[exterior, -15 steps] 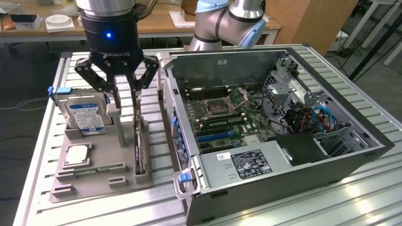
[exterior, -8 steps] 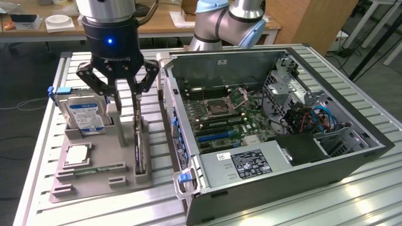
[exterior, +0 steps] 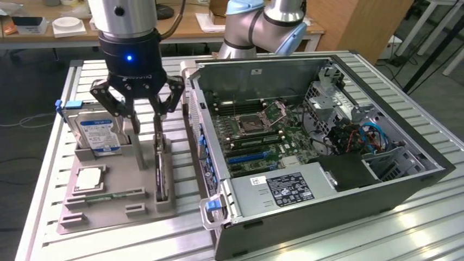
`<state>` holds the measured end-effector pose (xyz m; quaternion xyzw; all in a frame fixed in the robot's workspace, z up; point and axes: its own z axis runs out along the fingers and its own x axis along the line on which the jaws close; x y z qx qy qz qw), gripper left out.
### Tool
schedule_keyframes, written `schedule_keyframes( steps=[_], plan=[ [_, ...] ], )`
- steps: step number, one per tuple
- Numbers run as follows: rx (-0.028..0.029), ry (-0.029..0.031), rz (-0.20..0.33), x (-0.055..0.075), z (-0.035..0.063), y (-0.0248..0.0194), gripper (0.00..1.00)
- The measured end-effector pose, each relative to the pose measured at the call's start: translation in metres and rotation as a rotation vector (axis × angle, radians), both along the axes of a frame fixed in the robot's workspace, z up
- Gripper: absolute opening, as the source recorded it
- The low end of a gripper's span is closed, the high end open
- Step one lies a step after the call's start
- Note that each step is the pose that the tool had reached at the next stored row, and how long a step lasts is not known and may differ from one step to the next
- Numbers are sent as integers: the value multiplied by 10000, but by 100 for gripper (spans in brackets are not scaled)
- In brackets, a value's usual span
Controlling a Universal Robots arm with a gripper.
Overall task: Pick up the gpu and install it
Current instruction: 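Pick up the gpu and move the gpu toward the slot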
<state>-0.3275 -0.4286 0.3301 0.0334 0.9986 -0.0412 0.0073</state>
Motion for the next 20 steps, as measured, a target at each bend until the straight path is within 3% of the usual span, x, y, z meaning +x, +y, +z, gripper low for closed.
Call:
schedule_keyframes(
  steps=[6,13,17,20],
  plan=[
    [-1,1,1,1,-108,-11,45],
    [21,-3,-8,46,-237,-116,45],
    [148,1,-15,87,-296,-151,45],
    [167,0,-18,93,-326,-206,45]
  ],
)
